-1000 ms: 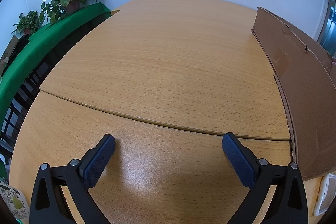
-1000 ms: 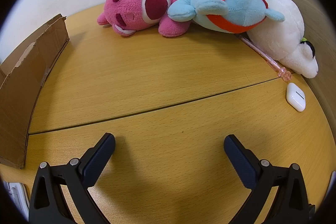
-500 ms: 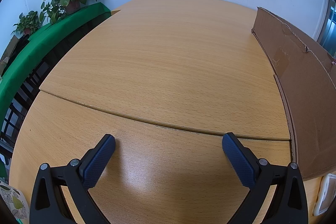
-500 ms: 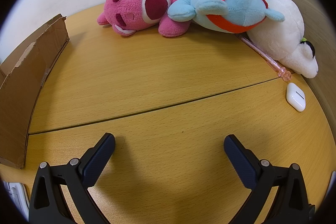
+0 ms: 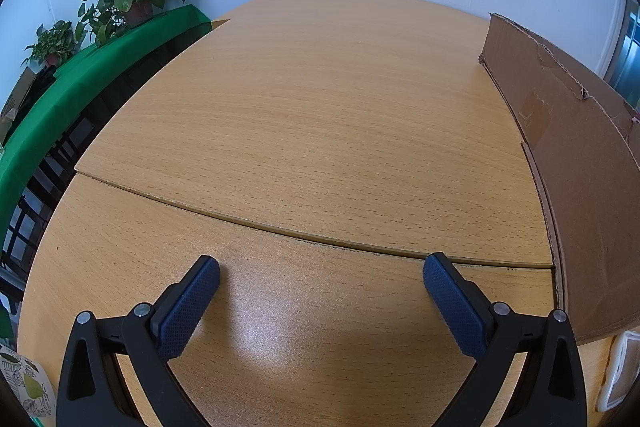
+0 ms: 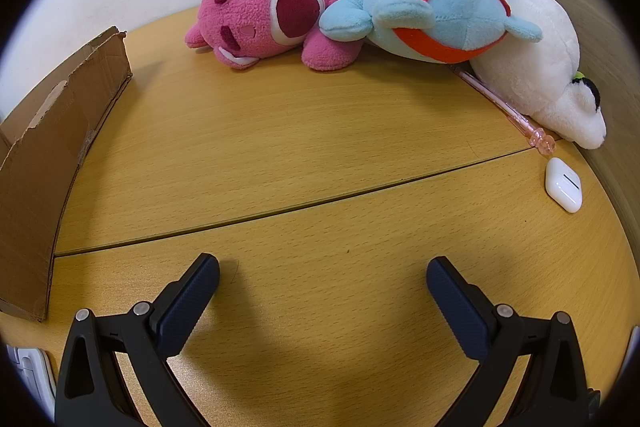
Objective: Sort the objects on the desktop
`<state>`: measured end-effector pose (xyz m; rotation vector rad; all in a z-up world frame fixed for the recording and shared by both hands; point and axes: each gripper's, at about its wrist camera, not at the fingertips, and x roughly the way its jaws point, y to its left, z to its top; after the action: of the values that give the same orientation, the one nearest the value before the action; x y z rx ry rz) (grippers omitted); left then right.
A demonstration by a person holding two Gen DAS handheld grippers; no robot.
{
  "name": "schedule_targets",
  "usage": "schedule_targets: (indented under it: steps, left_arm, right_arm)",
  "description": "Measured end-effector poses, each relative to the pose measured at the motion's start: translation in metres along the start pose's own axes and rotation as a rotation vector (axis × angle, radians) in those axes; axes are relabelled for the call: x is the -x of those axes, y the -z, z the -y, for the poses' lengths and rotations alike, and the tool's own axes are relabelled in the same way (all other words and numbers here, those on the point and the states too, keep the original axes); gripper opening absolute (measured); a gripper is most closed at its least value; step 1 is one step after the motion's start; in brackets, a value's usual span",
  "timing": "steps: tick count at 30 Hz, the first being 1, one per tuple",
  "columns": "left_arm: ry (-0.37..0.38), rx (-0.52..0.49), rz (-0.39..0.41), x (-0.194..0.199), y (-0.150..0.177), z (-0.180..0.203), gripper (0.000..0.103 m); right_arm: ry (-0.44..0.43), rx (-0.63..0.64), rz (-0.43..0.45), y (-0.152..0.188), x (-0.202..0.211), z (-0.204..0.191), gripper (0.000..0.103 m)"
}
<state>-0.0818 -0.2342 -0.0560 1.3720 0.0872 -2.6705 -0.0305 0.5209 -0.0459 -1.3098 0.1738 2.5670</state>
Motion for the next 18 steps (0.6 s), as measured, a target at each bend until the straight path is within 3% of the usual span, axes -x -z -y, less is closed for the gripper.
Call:
schedule_targets:
  steps: [12,15,17,18]
  left_arm:
    - [0.013,-0.017,-0.007,0.002,0.001,0.000,0.103]
    - [0.025,-0.009,-0.055,0.016,0.011,-0.001,0.103]
    - [0.074,-0.002,-0.031,0.039,0.019,0.000,0.103]
    - [0.114,-0.015,0.003,0.062,0.026,0.004,0.103]
  right_arm:
    - [0.001,0.013,-0.029,0.007,0.009,0.000,0.102]
    - [0.099,0.041,-0.039,0.017,0.025,0.003,0.102]
    - [0.174,0.106,-0.001,0.026,0.046,-0.001,0.102]
    - [0.171,0.131,0.022,0.029,0.058,-0.001,0.102]
